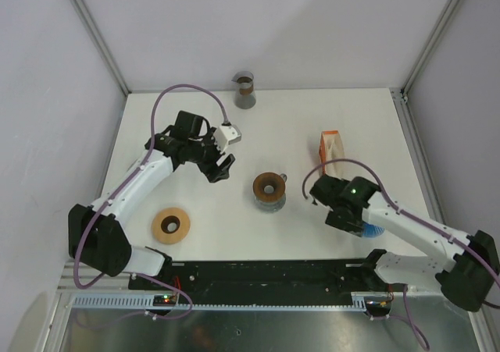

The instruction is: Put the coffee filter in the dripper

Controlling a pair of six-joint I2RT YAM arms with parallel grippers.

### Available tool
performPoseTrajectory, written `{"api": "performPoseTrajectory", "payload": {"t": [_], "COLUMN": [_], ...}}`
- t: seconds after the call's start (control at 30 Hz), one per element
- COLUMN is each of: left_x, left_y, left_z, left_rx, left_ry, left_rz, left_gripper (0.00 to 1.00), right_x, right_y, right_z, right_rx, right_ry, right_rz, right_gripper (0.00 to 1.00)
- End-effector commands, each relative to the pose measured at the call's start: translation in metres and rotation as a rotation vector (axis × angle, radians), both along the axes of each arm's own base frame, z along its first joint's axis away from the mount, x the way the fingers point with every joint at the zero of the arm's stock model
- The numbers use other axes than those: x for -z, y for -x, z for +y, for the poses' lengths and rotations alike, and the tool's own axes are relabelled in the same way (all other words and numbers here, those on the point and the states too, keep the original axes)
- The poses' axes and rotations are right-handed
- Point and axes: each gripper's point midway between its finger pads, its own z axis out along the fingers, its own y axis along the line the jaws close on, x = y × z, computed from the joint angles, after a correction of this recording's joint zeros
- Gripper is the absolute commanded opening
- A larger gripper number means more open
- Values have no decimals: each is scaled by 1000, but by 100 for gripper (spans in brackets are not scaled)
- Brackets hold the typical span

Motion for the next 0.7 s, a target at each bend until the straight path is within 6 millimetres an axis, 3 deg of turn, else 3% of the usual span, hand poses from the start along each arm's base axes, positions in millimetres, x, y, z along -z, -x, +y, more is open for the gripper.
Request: {"api": "performPoseTrajectory", "payload": {"t": [0.0,0.1,0.2,0.37,0.67], "left_x": [-17,-19,-21,-22,-21], "left_y": [2,2,3,2,1], "left_z": [-2,-2,-2,-2,-1], "left_rx": [29,29,31,32,27], "left_ry": [37,40,43,46,39], "left_rz": [-54,-61,-66,-71,-71], "left_gripper": [81,81,81,81,81], "right_x": [0,21,37,46,56], "right_y": [-8,-2,-3,-25,-37], "right_z": [-27,-25,-41,-49,-70], "right_rx": [-185,-226,-249,-296,-312], "right_ry": [176,142,207,238,245], "right_rz": [-34,16,31,-37,-57], "right_gripper": [89,89,88,83,63]}}
